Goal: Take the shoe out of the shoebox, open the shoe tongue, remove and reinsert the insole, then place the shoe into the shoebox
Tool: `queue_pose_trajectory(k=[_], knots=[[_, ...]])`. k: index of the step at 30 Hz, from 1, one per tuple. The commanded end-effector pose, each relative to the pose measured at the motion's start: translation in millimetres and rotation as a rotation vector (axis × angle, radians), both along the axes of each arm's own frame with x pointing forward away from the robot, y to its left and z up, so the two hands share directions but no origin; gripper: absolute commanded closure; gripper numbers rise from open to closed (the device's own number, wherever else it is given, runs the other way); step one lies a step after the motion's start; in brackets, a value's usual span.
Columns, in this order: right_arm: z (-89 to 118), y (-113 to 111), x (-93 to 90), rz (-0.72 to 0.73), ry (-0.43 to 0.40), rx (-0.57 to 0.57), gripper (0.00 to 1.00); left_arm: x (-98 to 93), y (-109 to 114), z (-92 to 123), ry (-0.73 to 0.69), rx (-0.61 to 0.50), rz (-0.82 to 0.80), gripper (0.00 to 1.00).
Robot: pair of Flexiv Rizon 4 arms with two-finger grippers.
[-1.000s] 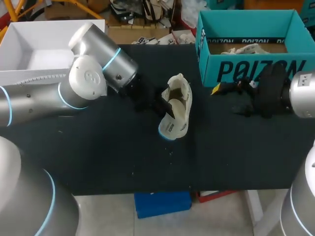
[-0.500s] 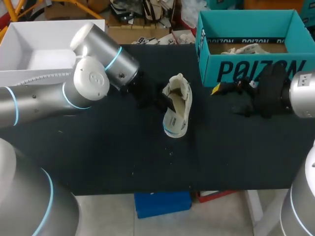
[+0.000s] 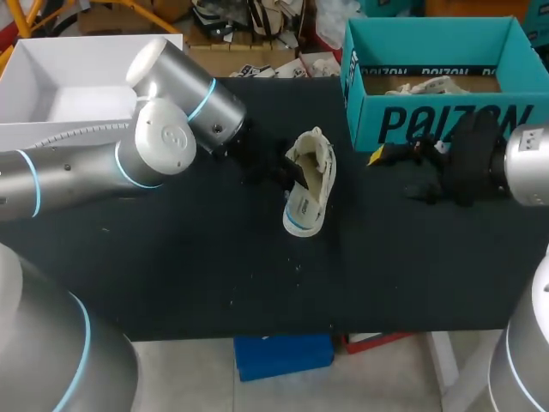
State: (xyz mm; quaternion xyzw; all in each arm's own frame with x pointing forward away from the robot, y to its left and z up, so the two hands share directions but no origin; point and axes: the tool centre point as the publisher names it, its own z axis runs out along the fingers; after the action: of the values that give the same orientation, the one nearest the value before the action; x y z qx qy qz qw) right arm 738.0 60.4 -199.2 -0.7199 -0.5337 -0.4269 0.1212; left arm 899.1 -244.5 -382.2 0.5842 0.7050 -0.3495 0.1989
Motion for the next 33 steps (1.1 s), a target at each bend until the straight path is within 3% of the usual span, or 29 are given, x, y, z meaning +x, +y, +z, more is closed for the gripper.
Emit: queue_pose_trajectory(k=[1,9,16,17,18,22,25,33], knots=[[0.3,-0.1,-0.6,-0.001,0.001,-0.001,0.00,4.2,-4.7,0.3,-0.005,0.008,-0.002,1.00],[0.3,-0.1,-0.6,-0.001,0.001,-0.001,0.00,0.6,0.0,6.5,0.007,0.022,-0.030,1.00],[0.3,-0.1,-0.6,-0.001,0.001,-0.001,0.00,8.5,-0.6,-0.5,0.006,0.030,-0.001,1.00],[0.3,-0.1,-0.6,-0.001,0.001,-0.001,0.00,8.7,-1.4,-1.1,0.007,0.031,0.000,0.91],[0.3,-0.1,-0.6,-0.001,0.001,-0.001,0.00,9.0,-2.2,-1.5,0.007,0.034,0.002,0.62],[0.3,-0.1,-0.6,-0.001,0.001,-0.001,0.00,7.4,-4.0,1.3,0.006,0.031,0.003,0.24],[0.3,-0.1,-0.6,-0.001,0.001,-0.001,0.00,2.8,-2.9,7.0,0.003,0.019,-0.007,0.20],[0.3,-0.1,-0.6,-0.001,0.001,-0.001,0.00,-20.9,4.0,24.3,-0.002,-0.009,-0.070,0.27]])
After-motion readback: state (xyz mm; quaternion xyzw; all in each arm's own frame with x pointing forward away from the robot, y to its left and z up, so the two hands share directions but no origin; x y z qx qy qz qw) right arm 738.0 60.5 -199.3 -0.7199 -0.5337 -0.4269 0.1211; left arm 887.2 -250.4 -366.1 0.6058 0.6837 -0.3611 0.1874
